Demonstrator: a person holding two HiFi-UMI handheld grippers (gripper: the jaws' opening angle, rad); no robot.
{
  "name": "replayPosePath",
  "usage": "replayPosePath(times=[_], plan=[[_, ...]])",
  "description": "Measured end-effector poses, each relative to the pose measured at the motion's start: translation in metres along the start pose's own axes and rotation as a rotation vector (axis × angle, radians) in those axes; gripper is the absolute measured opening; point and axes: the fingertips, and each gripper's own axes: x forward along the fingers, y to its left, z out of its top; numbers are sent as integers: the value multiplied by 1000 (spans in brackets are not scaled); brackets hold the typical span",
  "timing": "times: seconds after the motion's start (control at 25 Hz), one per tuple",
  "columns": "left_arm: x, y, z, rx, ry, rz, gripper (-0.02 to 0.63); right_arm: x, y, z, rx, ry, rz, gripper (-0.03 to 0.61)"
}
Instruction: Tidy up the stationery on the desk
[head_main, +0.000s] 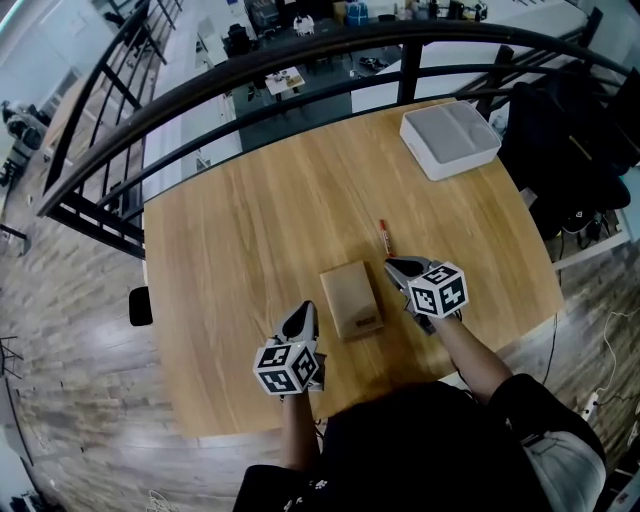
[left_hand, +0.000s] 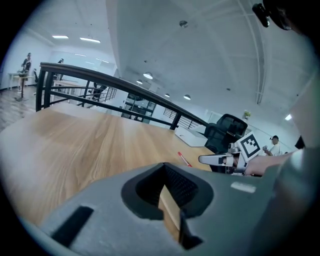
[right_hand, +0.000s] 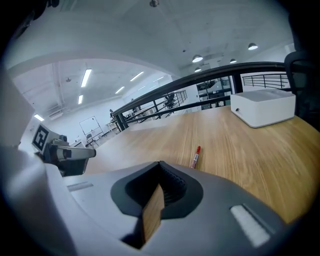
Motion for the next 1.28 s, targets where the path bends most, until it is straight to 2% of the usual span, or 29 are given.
replayPosePath(times=[0.28, 0.48, 0.8, 1.16, 1.28], plan=[[-9, 7, 7, -25, -29, 15, 0, 14, -28, 9, -16, 9, -114, 26], [-9, 11, 4, -2, -15, 24, 0, 27, -43, 5, -31, 45, -173, 35], [-4, 14, 0, 4, -5, 34, 0, 47, -58, -11, -70, 156, -250, 106], [-4, 23, -5, -23, -1, 51, 0, 55, -64, -20, -68, 211, -303, 106], [-4, 24, -7, -25, 4, 50, 0, 54, -66, -21, -63, 204, -324, 80]])
